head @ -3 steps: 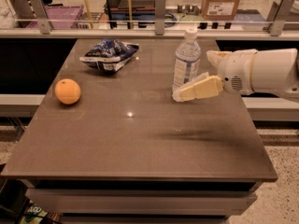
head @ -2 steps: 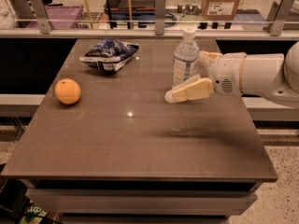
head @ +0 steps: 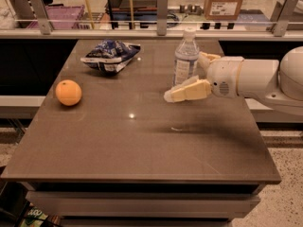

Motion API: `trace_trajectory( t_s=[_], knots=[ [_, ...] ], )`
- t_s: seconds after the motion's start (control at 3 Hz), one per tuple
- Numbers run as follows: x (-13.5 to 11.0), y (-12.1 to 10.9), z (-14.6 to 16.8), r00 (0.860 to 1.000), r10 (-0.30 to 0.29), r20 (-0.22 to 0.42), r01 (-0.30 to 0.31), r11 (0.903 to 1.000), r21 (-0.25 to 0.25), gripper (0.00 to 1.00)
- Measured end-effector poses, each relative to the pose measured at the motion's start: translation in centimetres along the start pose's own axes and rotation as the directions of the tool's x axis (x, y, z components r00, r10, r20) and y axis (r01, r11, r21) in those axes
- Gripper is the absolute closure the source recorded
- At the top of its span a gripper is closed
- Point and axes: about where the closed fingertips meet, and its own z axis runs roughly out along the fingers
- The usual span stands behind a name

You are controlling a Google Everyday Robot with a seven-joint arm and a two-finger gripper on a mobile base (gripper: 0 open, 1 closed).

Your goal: Knock blue plastic bottle over

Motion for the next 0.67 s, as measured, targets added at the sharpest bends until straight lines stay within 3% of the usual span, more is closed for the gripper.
trace_trajectory(
  t_s=[0.33, 0.67],
  knots=[
    [-0.10, 0.18, 0.13, 1.000, -0.002, -0.001, 0.002, 1.0000, -0.004, 0.17],
    [-0.23, 0.33, 0.28, 1.000, -0.004, 0.000, 0.004, 1.0000, -0.007, 0.41]
  ],
)
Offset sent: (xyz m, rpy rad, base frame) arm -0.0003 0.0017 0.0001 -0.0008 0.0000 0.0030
